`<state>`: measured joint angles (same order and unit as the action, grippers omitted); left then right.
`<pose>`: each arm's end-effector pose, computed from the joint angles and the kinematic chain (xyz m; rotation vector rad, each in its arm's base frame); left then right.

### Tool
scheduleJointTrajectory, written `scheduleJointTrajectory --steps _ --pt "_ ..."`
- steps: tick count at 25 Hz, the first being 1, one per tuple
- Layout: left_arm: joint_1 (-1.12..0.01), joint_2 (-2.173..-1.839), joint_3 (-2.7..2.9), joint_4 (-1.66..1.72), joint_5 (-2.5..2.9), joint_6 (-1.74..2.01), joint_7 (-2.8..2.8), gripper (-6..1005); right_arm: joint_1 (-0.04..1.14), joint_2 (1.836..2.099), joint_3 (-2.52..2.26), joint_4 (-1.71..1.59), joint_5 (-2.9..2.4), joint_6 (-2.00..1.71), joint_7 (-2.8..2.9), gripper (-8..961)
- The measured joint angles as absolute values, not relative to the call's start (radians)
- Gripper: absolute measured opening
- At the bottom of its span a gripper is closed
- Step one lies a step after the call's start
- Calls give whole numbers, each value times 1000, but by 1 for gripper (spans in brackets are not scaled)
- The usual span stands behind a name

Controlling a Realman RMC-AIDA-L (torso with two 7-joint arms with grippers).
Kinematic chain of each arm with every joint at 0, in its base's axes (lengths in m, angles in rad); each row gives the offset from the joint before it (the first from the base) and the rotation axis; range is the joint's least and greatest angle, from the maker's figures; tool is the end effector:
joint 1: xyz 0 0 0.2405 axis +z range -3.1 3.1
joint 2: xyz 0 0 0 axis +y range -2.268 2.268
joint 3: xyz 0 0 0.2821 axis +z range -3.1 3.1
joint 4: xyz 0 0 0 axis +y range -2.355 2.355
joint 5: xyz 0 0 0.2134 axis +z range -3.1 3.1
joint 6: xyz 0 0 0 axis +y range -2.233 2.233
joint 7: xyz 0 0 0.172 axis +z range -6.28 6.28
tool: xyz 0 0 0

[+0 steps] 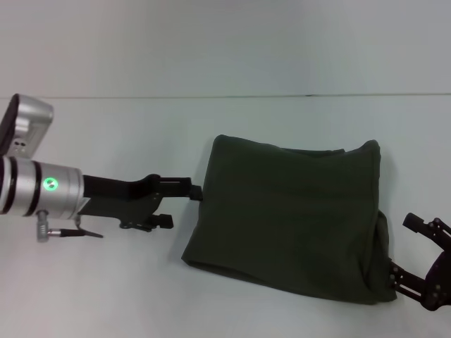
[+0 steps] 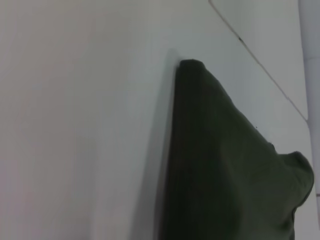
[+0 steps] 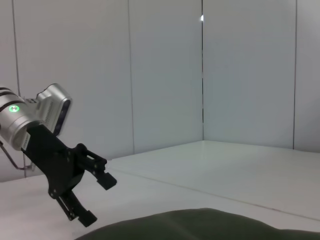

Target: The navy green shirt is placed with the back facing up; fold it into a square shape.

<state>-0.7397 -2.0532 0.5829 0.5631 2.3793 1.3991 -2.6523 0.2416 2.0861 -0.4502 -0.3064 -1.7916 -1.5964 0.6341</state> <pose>-0.2716 0.3995 -0.0538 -2.0590 -2.1977 -0.4399 0.3541 0.2550 -0.0446 -2.2580 0.4176 0.8364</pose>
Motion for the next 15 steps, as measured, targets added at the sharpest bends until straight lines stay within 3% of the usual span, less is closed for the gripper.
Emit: scheduleJointTrajectory --steps 15 --pt "-784 -2067 654 514 2377 1318 -2651 868 247 2086 -451 -307 -1792 -1593 638 904"
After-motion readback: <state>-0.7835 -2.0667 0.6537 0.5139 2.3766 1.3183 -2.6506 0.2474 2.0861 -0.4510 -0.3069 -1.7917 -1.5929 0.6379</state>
